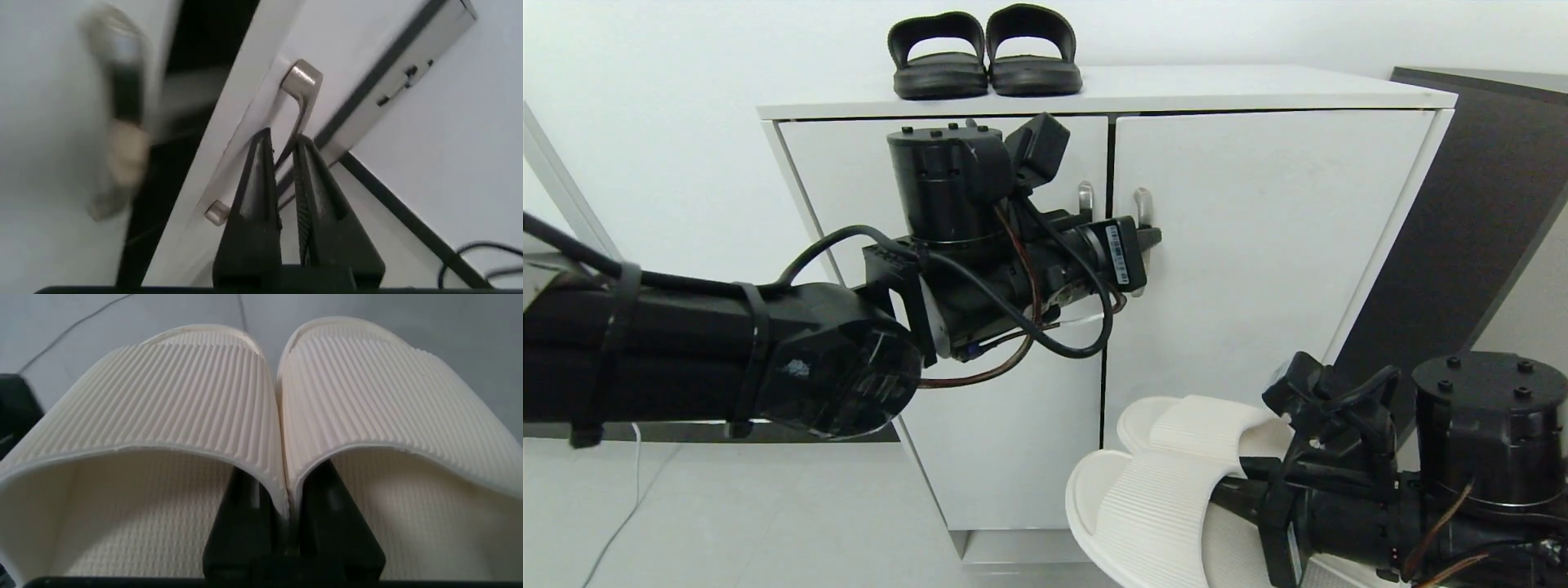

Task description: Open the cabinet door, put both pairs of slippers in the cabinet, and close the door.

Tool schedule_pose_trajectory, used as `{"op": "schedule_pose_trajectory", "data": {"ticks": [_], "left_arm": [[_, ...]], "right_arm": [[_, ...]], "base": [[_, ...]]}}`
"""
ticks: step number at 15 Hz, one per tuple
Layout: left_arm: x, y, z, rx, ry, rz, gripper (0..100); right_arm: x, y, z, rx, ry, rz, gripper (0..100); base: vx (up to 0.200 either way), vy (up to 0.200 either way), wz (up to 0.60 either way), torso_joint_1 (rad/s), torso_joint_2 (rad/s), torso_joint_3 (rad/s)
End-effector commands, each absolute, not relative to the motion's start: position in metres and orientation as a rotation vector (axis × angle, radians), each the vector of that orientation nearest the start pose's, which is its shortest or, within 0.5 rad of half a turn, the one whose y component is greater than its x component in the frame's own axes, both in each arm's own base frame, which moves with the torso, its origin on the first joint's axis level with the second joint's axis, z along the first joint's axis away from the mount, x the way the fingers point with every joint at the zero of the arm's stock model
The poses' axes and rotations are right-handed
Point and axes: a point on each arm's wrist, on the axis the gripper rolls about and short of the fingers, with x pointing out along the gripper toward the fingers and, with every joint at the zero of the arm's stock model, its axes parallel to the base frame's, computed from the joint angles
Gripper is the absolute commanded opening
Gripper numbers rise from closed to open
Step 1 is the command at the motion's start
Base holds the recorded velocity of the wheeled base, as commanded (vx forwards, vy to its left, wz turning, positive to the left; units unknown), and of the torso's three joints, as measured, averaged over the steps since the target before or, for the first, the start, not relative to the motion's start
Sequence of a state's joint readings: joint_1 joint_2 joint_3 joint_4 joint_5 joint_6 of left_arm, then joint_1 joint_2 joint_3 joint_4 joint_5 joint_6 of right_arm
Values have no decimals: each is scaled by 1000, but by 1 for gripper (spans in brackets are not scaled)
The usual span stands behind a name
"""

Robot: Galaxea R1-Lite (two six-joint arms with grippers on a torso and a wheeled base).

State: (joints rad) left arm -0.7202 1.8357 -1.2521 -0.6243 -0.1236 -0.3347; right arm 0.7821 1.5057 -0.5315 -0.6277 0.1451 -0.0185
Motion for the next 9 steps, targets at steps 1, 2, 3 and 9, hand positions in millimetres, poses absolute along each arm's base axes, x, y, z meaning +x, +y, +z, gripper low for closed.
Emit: {"op": "schedule_pose_trajectory", "data": {"ticks": [1,2,3,9], "left_arm": [[263,-235,267,-334,94,-847,0],[258,-232,266,-331,99,-851,0],[253,-230,266,-331,100,-855,0],[209,-208,271,-331,104,-895,0]], "right_arm": [[160,165,162,-126,333,959,0],[156,162,163,-126,326,995,0],[152,159,163,-121,325,1029,0],[147,156,165,-110,316,1086,0]], "base": [[0,0,0,0,0,0],[0,0,0,0,0,0],[0,0,0,0,0,0],[0,0,0,0,0,0]]}}
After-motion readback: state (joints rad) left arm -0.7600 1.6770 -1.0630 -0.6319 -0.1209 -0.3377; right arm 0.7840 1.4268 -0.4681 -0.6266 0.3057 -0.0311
